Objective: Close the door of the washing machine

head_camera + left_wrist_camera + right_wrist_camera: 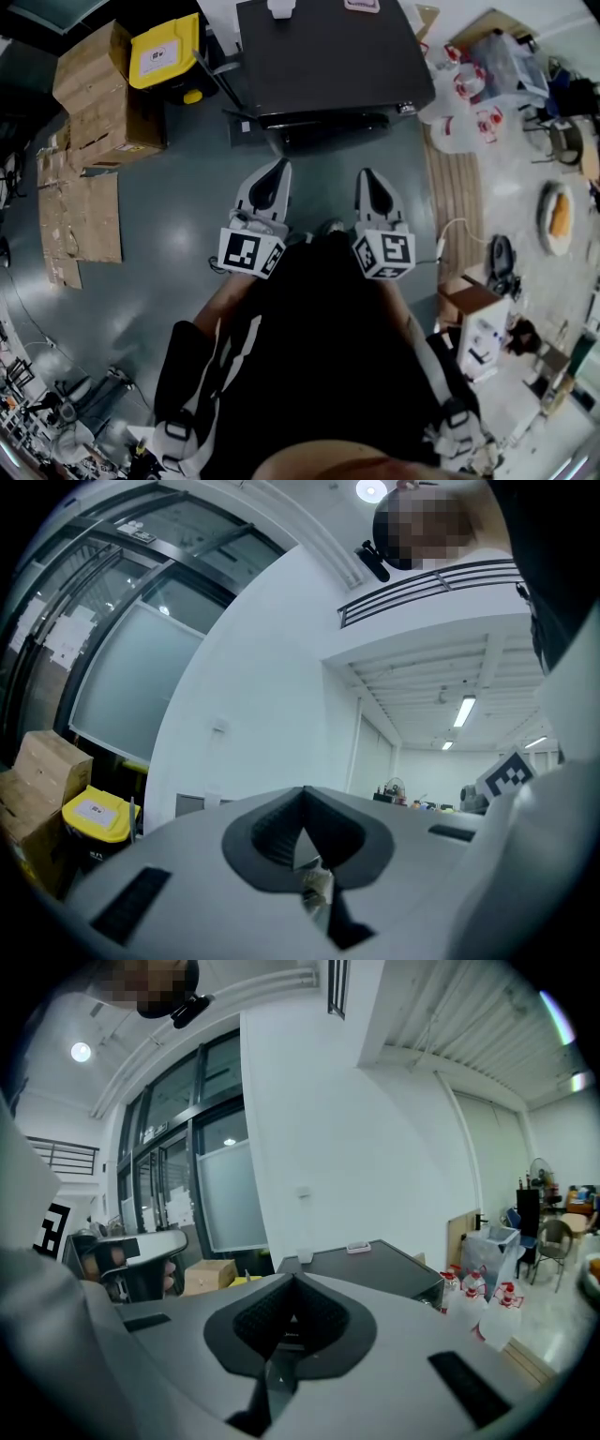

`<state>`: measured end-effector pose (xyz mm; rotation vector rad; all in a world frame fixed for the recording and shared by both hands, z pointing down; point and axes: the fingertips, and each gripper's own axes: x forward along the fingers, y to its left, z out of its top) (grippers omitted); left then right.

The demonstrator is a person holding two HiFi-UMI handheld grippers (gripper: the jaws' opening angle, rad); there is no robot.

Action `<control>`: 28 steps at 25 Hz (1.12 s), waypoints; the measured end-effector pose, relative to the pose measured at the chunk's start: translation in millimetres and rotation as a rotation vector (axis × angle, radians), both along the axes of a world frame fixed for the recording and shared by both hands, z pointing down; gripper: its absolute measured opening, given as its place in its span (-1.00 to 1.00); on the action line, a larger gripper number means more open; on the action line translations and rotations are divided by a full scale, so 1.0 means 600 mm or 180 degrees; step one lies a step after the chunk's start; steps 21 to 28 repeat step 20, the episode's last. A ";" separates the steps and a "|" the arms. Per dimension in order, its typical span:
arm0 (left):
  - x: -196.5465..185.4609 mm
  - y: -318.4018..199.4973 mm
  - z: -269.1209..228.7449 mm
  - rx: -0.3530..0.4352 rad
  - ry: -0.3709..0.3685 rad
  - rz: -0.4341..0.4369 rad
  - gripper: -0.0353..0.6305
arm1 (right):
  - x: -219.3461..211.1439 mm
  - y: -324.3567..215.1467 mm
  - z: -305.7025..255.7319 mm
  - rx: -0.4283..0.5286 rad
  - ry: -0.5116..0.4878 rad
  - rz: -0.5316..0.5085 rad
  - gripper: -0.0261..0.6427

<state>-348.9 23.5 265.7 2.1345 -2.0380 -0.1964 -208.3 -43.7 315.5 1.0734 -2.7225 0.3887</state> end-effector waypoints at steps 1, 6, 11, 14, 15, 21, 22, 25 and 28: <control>-0.001 -0.001 0.001 -0.0006 0.0002 -0.0001 -0.88 | -0.001 -0.001 -0.001 -0.0004 0.0002 0.0000 -0.90; -0.004 0.004 -0.001 -0.0013 0.0025 -0.0012 -0.88 | -0.001 0.005 -0.006 -0.0005 0.0012 0.0005 -0.90; -0.005 0.009 0.000 -0.0007 0.0033 -0.0008 -0.88 | -0.004 0.012 -0.001 -0.0029 -0.0002 0.0011 -0.90; -0.005 0.010 0.003 -0.0003 0.0004 0.0001 -0.88 | -0.005 0.013 0.001 -0.0036 0.0009 -0.0011 -0.90; -0.004 0.010 0.004 -0.0004 0.0004 0.0002 -0.88 | -0.005 0.014 0.001 -0.0037 0.0012 -0.0014 -0.90; 0.005 0.015 0.005 -0.0031 0.0068 0.0000 -0.88 | 0.002 0.019 0.003 -0.0040 0.0017 -0.0003 -0.90; 0.005 0.015 0.005 -0.0031 0.0068 0.0000 -0.88 | 0.002 0.019 0.003 -0.0040 0.0017 -0.0003 -0.90; 0.005 0.015 0.005 -0.0031 0.0068 0.0000 -0.88 | 0.002 0.019 0.003 -0.0040 0.0017 -0.0003 -0.90; 0.005 0.015 0.005 -0.0031 0.0068 0.0000 -0.88 | 0.002 0.019 0.003 -0.0040 0.0017 -0.0003 -0.90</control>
